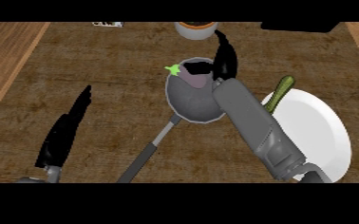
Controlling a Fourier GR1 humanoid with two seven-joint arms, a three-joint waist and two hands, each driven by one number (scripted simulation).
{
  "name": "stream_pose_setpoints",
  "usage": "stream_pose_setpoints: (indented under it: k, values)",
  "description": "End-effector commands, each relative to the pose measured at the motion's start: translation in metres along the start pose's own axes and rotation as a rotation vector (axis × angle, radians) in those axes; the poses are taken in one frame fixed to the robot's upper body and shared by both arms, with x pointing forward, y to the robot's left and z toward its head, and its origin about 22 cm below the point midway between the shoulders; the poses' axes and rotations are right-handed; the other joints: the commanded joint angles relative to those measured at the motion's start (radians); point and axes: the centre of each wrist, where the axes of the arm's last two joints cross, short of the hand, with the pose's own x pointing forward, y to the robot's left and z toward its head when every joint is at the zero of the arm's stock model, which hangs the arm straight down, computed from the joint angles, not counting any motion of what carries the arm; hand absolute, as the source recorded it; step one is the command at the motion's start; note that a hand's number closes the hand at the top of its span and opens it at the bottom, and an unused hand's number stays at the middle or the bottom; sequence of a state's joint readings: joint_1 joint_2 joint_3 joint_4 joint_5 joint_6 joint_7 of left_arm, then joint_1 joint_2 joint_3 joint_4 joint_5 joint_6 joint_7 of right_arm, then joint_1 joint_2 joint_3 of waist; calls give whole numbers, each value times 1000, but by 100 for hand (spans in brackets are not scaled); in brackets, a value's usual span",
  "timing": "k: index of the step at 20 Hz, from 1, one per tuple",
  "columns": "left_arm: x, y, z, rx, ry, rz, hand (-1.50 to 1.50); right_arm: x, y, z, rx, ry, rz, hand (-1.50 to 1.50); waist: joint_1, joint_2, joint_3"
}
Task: Pick the eggplant from the plate and place it in the pan
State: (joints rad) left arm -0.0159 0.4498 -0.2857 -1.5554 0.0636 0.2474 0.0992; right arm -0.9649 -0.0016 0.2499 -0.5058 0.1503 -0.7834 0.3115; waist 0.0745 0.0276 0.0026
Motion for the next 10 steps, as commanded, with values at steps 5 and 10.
stream_pose_setpoints:
  k: [5, 10]
  values:
    - [-7, -5, 9, 30, 35, 6, 0, -7, -13, -11, -302, 10, -214, -150, -24, -14, -1]
    - [-16, 8, 18, 37, 49, 6, 0, -53, -53, -27, -422, 51, -275, -150, -62, -23, -1]
